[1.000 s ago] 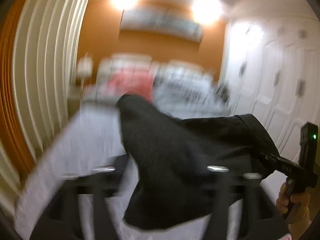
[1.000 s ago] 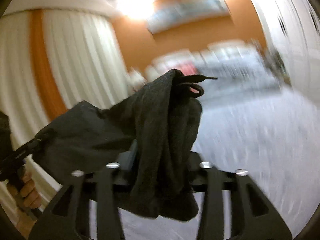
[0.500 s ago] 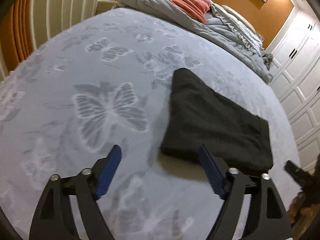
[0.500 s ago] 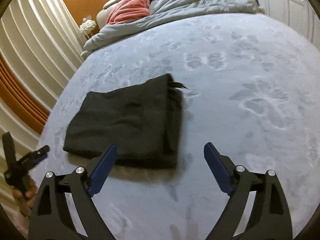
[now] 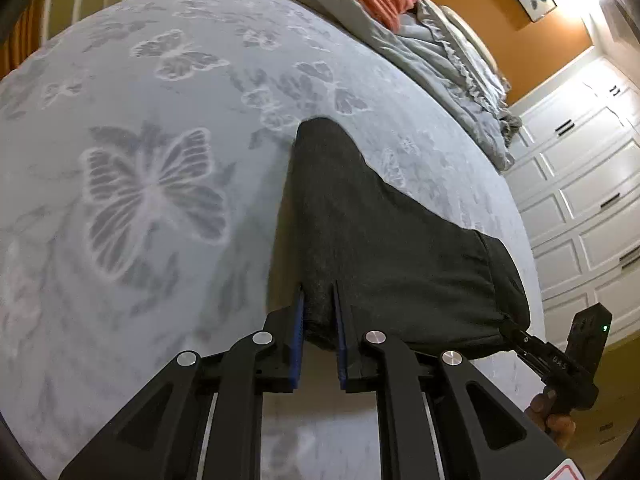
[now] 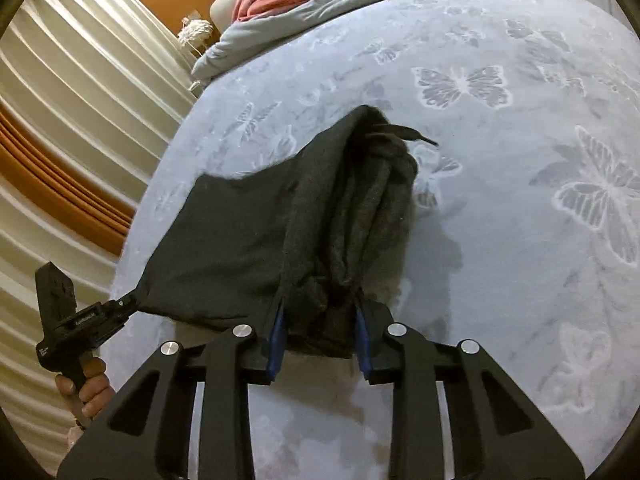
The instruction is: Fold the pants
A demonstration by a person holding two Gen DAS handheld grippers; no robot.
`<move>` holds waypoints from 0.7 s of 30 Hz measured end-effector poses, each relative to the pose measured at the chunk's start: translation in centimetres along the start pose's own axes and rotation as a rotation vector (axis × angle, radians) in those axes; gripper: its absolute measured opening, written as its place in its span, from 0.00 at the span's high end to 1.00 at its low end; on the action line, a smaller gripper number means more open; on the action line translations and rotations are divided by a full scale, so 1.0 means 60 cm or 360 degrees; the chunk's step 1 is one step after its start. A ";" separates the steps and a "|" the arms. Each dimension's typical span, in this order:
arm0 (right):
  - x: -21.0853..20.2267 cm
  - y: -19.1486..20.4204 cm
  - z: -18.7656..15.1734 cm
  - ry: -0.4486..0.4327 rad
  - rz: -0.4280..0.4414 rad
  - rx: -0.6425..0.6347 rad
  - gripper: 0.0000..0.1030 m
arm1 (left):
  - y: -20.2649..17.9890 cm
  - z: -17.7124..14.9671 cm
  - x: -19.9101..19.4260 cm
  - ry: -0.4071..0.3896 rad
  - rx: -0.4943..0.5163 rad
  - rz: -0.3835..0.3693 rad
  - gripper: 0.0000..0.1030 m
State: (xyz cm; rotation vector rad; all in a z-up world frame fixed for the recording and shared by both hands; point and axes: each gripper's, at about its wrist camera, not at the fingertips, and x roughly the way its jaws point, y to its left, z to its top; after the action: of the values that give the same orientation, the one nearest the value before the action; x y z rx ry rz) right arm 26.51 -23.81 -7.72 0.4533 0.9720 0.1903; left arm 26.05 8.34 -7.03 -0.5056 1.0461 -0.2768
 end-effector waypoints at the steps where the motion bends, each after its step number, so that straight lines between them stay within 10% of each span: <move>1: 0.005 -0.004 -0.006 0.0009 -0.0047 -0.0032 0.62 | 0.000 -0.006 0.010 0.0028 0.0019 0.0071 0.88; 8: -0.011 -0.006 -0.056 -0.0053 -0.0384 -0.0047 0.46 | -0.064 -0.075 -0.015 -0.0147 0.0403 0.0487 0.82; 11: -0.085 0.052 -0.080 -0.0260 -0.0552 -0.0240 0.45 | -0.101 -0.117 -0.074 -0.0307 0.0541 0.0559 0.57; 15: -0.162 0.107 -0.117 -0.0533 -0.0627 -0.0340 0.17 | -0.127 -0.181 -0.140 -0.0485 0.0651 0.0630 0.35; 21: -0.193 0.126 -0.204 -0.0631 -0.0623 -0.0315 0.05 | -0.120 -0.257 -0.181 -0.0611 0.0762 0.0760 0.25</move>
State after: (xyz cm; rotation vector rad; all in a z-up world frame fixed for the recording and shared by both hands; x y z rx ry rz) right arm 10.26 -17.73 -1.45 0.1043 0.6271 -0.1535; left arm 7.46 2.98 -1.30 0.1284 0.6647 0.0032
